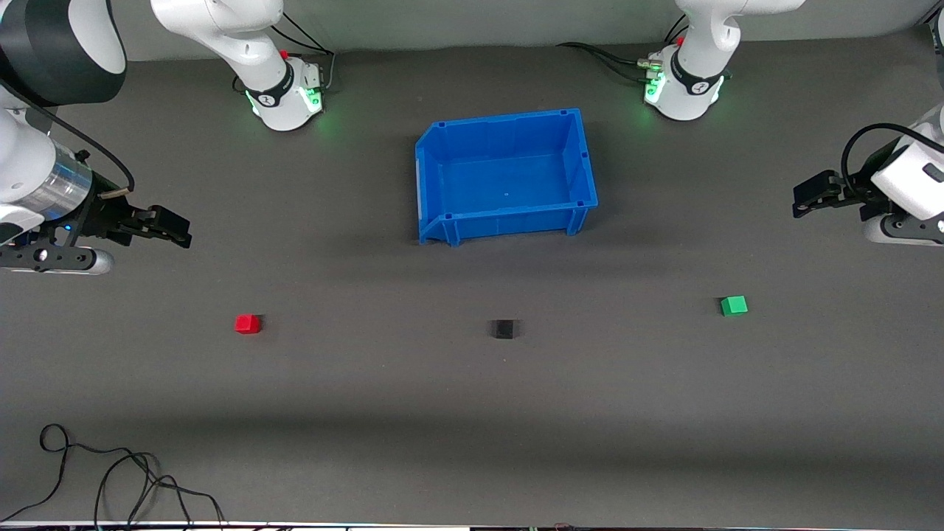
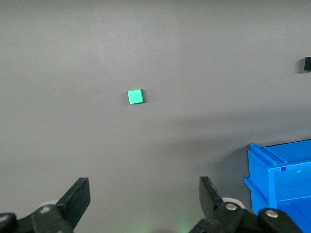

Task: Attach green and red cubes to black cube

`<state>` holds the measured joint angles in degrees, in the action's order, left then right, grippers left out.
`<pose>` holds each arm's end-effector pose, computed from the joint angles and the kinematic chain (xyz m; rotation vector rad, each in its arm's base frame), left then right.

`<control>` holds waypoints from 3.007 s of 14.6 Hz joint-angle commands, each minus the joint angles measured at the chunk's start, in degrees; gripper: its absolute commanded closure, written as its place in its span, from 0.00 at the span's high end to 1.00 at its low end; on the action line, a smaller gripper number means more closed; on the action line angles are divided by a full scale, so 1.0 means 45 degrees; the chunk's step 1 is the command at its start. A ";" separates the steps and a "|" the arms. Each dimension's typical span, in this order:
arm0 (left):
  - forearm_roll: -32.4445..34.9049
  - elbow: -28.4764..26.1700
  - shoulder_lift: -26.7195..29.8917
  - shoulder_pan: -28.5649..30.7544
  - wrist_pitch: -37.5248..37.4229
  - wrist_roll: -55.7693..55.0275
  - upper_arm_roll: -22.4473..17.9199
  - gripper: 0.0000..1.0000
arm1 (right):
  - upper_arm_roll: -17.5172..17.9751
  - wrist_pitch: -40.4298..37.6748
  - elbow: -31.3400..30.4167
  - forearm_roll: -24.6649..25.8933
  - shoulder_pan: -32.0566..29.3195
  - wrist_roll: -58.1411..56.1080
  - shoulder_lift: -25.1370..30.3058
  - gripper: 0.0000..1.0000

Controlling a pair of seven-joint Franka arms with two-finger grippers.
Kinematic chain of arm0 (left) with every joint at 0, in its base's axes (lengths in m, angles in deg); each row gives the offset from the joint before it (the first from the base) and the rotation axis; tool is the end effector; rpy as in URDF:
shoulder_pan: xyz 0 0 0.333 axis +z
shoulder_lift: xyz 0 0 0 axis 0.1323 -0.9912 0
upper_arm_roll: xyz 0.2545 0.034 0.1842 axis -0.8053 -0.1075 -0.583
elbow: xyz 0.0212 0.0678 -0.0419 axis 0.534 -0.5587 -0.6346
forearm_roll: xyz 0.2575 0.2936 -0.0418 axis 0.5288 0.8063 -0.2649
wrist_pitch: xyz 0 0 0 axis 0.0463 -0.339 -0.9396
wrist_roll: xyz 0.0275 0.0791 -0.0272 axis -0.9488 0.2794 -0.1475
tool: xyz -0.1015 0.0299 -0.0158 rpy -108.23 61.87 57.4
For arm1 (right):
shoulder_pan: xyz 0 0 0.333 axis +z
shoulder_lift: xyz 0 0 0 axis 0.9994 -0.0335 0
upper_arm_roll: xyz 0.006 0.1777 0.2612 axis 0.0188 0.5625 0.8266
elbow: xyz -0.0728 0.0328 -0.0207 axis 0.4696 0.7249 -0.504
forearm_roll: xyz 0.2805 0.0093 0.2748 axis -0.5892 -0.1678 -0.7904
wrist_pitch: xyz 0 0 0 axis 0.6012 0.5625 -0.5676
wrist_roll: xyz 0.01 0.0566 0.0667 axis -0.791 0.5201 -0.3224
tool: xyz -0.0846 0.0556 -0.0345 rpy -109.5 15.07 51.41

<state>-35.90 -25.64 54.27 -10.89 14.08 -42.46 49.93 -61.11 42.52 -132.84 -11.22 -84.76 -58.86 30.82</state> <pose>0.5517 -0.0180 0.5861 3.1361 -0.1173 -0.1199 0.5723 0.0549 0.5774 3.1127 -0.1184 -0.0605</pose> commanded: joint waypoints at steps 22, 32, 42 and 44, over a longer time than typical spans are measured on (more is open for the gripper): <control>0.0068 -0.0078 -0.0140 0.0574 -0.0117 -0.0827 -0.0052 1.00 | -0.0567 0.2368 -0.1342 -0.1036 -0.0249 -0.1063 -0.0449 1.00; -0.1240 0.0624 -0.1056 0.1002 0.0117 -1.3437 -0.0052 1.00 | -0.1288 0.6569 -0.2869 -0.1017 -0.0230 -0.2313 -0.3551 1.00; -0.3698 -0.2824 -0.2601 0.2156 0.5652 -1.7884 -0.0052 1.00 | -0.1388 0.9795 -0.3026 -0.1017 -0.0405 -0.2412 -0.6404 1.00; -0.4169 -0.3747 -0.3086 0.2352 0.7434 -1.7786 -0.0033 1.00 | -0.1388 0.9893 -0.3065 -0.1036 -0.0405 -0.2392 -0.6600 1.00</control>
<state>-52.49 -36.92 40.03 -1.40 41.09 -121.53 49.34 -67.45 85.90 -146.39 -14.73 -86.31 -68.06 1.64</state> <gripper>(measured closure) 0.000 0.000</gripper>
